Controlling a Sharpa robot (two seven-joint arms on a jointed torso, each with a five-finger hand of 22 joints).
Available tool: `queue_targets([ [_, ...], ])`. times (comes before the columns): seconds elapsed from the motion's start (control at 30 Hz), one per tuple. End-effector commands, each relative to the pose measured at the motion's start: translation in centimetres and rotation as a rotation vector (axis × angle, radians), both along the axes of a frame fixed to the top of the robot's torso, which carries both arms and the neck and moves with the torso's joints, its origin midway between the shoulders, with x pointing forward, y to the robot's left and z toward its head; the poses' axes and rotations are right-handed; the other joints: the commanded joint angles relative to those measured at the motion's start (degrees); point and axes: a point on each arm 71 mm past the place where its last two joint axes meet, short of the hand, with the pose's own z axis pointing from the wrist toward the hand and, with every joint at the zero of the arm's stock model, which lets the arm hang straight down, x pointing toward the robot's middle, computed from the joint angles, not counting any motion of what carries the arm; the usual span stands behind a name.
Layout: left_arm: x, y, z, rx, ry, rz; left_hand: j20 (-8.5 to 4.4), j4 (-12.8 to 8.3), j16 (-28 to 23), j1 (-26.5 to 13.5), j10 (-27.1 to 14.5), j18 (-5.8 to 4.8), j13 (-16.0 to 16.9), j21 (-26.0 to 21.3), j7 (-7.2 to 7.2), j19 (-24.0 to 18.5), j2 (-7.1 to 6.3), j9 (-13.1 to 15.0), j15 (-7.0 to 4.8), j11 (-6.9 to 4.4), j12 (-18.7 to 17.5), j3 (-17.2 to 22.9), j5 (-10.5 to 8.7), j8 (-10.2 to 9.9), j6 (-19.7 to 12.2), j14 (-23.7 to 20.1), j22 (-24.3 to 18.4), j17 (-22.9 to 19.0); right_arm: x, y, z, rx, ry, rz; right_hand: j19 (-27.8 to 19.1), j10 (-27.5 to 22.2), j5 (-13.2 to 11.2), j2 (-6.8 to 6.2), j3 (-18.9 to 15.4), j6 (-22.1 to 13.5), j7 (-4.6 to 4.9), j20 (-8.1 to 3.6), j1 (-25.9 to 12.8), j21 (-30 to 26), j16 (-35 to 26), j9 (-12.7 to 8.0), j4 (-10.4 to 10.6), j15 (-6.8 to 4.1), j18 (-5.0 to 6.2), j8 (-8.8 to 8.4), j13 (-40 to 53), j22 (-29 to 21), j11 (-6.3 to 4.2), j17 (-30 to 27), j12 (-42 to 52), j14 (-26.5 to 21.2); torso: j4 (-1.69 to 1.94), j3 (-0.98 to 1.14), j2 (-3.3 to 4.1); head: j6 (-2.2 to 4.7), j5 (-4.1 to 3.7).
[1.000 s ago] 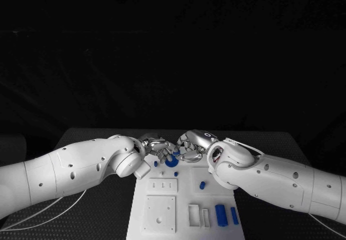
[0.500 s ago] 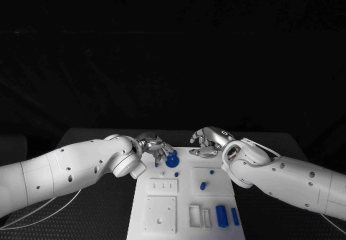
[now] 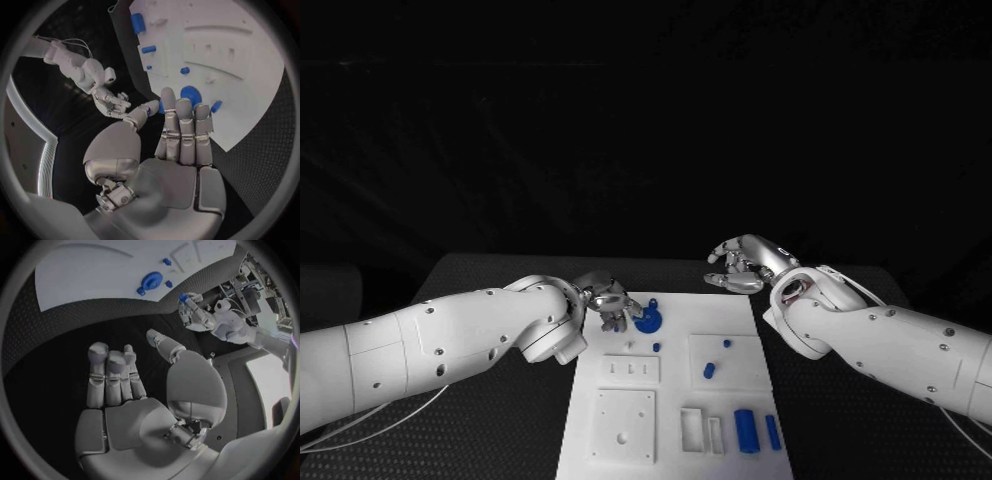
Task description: Assemble the parts on the task board
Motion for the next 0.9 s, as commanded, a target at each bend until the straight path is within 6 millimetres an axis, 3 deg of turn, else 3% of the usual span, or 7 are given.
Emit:
queue_targets([
  [0.03,-0.3,0.1,-0.1,0.06,-0.046,-0.006,-5.02,0.1,1.0,0.0,1.6,0.27,0.6,0.9,-5.16,0.5,-0.6,7.3,-1.08,-0.72,1.2,-0.2,0.18,0.3,6.6,0.7,1.1,0.2,0.4,-0.5,0.5,0.119,-0.014,-0.008,-1.4,-0.6,0.4,0.42,-0.4,-0.8,0.46,0.4,0.2,-1.0,-1.3,0.1,0.0,0.05,3.05,0.04,-1.2,-0.2,0.09,-0.9,-1.2,-0.9,-0.01,-0.01,-0.13,-0.34,0.19],
  [0.33,-2.3,0.8,-1.8,0.147,-0.055,-0.01,-6.15,0.1,5.6,-0.2,1.4,0.39,3.5,4.6,-6.32,1.0,-1.29,9.7,-2.29,-1.89,7.3,-0.3,0.34,1.0,8.9,1.5,1.2,1.3,1.4,-1.4,0.9,0.14,-0.024,-0.042,-3.8,-1.6,1.5,0.88,-0.9,-1.6,0.81,1.33,0.1,-3.0,-3.4,0.3,-0.5,0.44,3.05,-0.02,-4.2,-0.3,0.45,-2.7,-3.2,-2.6,-0.09,0.09,-0.95,-1.87,0.74],
  [0.57,-3.2,1.1,-2.6,0.164,-0.098,0.027,-6.57,0.2,9.1,-0.4,0.4,0.45,5.1,7.3,-6.9,0.3,-1.81,11.2,-2.51,-2.54,11.8,-0.1,2.29,1.5,10.0,1.3,1.1,1.7,1.5,-1.4,0.8,0.139,-0.022,-0.046,-3.9,-1.7,2.2,1.05,-1.0,-1.8,0.86,1.49,0.2,-3.2,-3.5,0.3,-0.5,0.49,3.05,-0.03,-4.7,-0.2,0.5,-2.9,-3.3,-2.7,0.17,0.21,-1.67,-2.96,0.89],
  [0.73,-3.6,1.0,-3.1,0.188,-0.106,0.025,-6.83,0.2,10.6,-0.5,0.2,0.61,5.6,8.5,-7.23,0.4,-1.98,11.9,-2.83,-2.88,13.9,0.0,3.0,1.9,10.5,1.4,1.0,1.7,1.7,-1.4,0.7,0.137,-0.021,-0.05,-3.9,-1.7,2.8,1.14,-1.0,-1.9,0.9,1.58,0.2,-3.4,-3.5,0.4,-0.5,0.53,3.05,-0.04,-5.1,-0.2,0.54,-3.1,-3.2,-2.8,0.39,0.21,-2.21,-3.41,0.9],
  [0.9,-3.8,0.7,-3.4,0.192,-0.095,0.019,-6.97,0.3,11.7,-0.7,0.1,0.7,5.9,9.3,-7.48,0.6,-1.99,12.4,-3.11,-3.12,15.4,0.0,3.24,2.3,10.9,1.5,0.9,1.6,1.8,-1.3,0.6,0.135,-0.014,-0.052,-3.9,-1.7,3.2,1.19,-1.1,-2.0,0.92,1.62,0.2,-3.4,-3.4,0.4,-0.6,0.55,3.05,-0.04,-5.3,-0.2,0.56,-3.2,-3.2,-2.8,0.32,0.32,-2.5,-3.99,1.06],
])
